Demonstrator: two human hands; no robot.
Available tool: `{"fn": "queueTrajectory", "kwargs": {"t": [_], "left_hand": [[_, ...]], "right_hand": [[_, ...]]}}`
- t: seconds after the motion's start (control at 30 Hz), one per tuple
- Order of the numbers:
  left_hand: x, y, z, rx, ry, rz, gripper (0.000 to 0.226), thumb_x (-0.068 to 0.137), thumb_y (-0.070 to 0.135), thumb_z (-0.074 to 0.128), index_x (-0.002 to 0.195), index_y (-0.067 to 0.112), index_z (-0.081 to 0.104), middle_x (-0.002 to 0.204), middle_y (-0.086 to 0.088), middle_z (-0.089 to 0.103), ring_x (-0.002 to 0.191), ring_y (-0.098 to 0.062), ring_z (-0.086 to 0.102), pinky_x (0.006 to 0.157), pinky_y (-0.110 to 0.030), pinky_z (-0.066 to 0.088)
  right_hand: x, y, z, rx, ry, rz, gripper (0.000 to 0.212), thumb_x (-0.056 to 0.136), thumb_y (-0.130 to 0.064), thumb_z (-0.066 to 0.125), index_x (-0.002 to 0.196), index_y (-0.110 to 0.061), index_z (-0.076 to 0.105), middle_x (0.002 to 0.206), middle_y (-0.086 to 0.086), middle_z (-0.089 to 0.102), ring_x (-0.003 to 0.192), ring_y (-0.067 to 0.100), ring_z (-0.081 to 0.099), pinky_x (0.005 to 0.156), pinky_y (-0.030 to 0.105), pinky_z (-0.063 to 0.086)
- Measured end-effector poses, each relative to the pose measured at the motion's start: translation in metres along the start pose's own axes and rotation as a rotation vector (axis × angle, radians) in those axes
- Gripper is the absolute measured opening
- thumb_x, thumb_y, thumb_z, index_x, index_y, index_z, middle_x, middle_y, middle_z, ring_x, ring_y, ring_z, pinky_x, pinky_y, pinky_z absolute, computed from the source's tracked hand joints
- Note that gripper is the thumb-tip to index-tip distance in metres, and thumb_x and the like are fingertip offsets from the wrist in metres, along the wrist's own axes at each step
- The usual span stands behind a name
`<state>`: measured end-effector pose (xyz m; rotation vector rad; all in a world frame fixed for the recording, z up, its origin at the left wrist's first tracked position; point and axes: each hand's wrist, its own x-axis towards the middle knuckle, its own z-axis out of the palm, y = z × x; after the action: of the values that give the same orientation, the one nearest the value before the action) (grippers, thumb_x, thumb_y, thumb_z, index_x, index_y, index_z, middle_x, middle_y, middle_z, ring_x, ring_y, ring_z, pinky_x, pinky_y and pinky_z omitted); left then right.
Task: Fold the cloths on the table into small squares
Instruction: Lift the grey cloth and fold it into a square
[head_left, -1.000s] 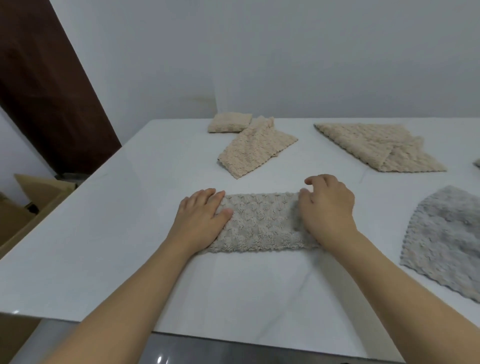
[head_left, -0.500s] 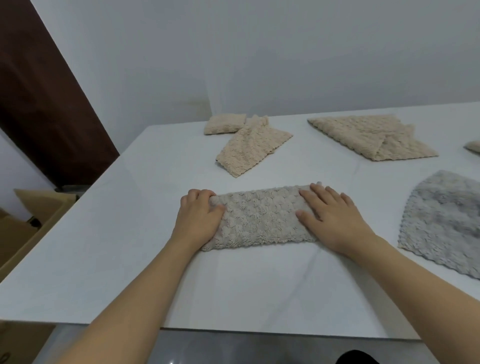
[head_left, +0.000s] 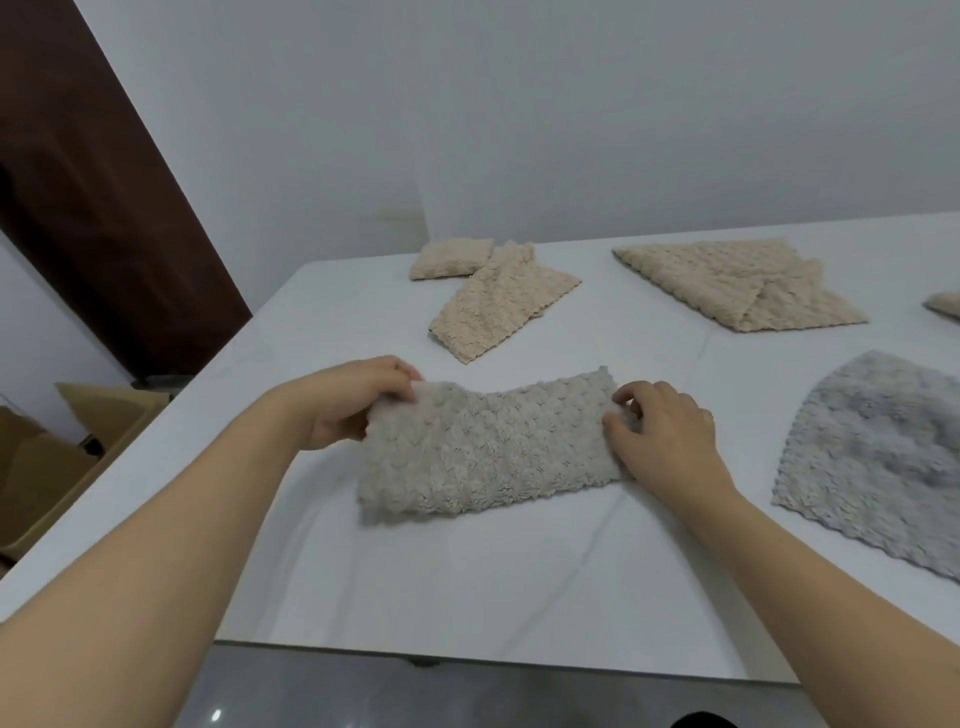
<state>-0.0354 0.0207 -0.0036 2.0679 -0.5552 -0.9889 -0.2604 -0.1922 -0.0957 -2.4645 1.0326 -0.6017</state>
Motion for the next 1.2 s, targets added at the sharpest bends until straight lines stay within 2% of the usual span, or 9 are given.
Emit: {"fn": "queueTrajectory", "kwargs": {"t": [0.17,0.27,0.37,0.47,0.6,0.73,0.83,1.03,1.2], "left_hand": [[0.005,0.034,0.016,-0.166,-0.154,0.08,0.027,0.093,0.015,0.055,0.113,0.02,0.072,0.109,-0.007,0.067,0.095,-0.022,0.06,0.082,-0.034,0.05],[0.018,0.052,0.034,-0.168,-0.226,0.062,0.029,0.089,0.011,0.046,0.104,0.01,0.07,0.094,-0.009,0.065,0.078,-0.021,0.059,0.069,-0.03,0.05],[0.029,0.067,0.055,-0.124,-0.317,0.064,0.032,0.081,0.001,0.04,0.106,0.0,0.061,0.091,-0.014,0.063,0.071,-0.023,0.061,0.063,-0.03,0.055],[0.042,0.078,0.08,0.16,-0.189,0.157,0.017,0.088,-0.002,0.053,0.1,0.001,0.065,0.085,-0.013,0.068,0.07,-0.02,0.064,0.065,-0.029,0.054],[0.062,0.078,0.102,0.508,0.006,0.334,0.013,0.089,0.02,0.065,0.093,0.009,0.069,0.088,-0.001,0.067,0.078,-0.015,0.057,0.073,-0.032,0.049],[0.072,0.069,0.111,0.389,-0.021,0.334,0.021,0.094,0.024,0.057,0.1,0.007,0.068,0.093,0.001,0.065,0.082,-0.013,0.056,0.076,-0.028,0.046],[0.075,0.065,0.109,0.307,-0.053,0.331,0.02,0.093,0.009,0.049,0.091,0.014,0.068,0.096,0.009,0.062,0.091,-0.008,0.055,0.074,-0.019,0.041],[0.076,0.058,0.097,0.262,-0.098,0.332,0.017,0.069,0.021,0.057,0.086,0.018,0.06,0.087,0.002,0.06,0.078,-0.013,0.052,0.068,-0.029,0.039],[0.076,0.053,0.081,0.302,-0.23,0.238,0.026,0.066,0.015,0.055,0.091,0.016,0.065,0.088,-0.006,0.058,0.077,-0.019,0.05,0.063,-0.031,0.039]], "right_hand": [[0.001,0.0,-0.005,0.174,-0.023,0.032,0.02,0.088,-0.029,0.056,0.107,-0.028,0.058,0.096,-0.009,0.057,0.093,0.018,0.054,0.096,0.041,0.037],[-0.001,0.002,-0.006,0.234,-0.01,0.048,0.004,0.088,-0.029,0.054,0.091,-0.028,0.056,0.087,-0.01,0.059,0.084,0.016,0.055,0.095,0.044,0.04],[-0.001,0.001,-0.009,0.317,-0.007,0.086,0.023,0.095,-0.03,0.043,0.078,-0.021,0.056,0.085,-0.006,0.057,0.083,0.014,0.053,0.095,0.046,0.041],[0.001,0.002,-0.01,0.358,-0.01,0.072,0.044,0.101,-0.036,0.034,0.074,-0.014,0.061,0.09,-0.004,0.056,0.089,0.016,0.051,0.099,0.046,0.037],[0.0,0.004,-0.01,0.483,0.011,0.082,0.054,0.102,-0.043,0.029,0.069,-0.022,0.066,0.09,-0.009,0.057,0.09,0.001,0.051,0.102,0.043,0.034],[0.002,0.004,-0.011,0.376,-0.023,0.027,0.059,0.098,-0.056,0.029,0.071,-0.022,0.069,0.093,-0.012,0.057,0.095,0.008,0.052,0.099,0.038,0.033],[0.006,0.005,-0.007,0.256,-0.073,0.0,0.067,0.08,-0.073,0.022,0.071,-0.024,0.066,0.098,-0.016,0.053,0.099,0.01,0.05,0.093,0.032,0.027],[0.007,0.006,-0.005,0.245,-0.115,-0.012,0.041,0.084,-0.066,0.05,0.063,-0.032,0.059,0.108,-0.021,0.049,0.108,0.006,0.046,0.091,0.029,0.02],[0.006,0.005,-0.009,0.341,-0.138,-0.022,0.042,0.068,-0.077,0.037,0.063,-0.042,0.058,0.112,-0.023,0.048,0.109,0.001,0.046,0.091,0.029,0.018]]}}
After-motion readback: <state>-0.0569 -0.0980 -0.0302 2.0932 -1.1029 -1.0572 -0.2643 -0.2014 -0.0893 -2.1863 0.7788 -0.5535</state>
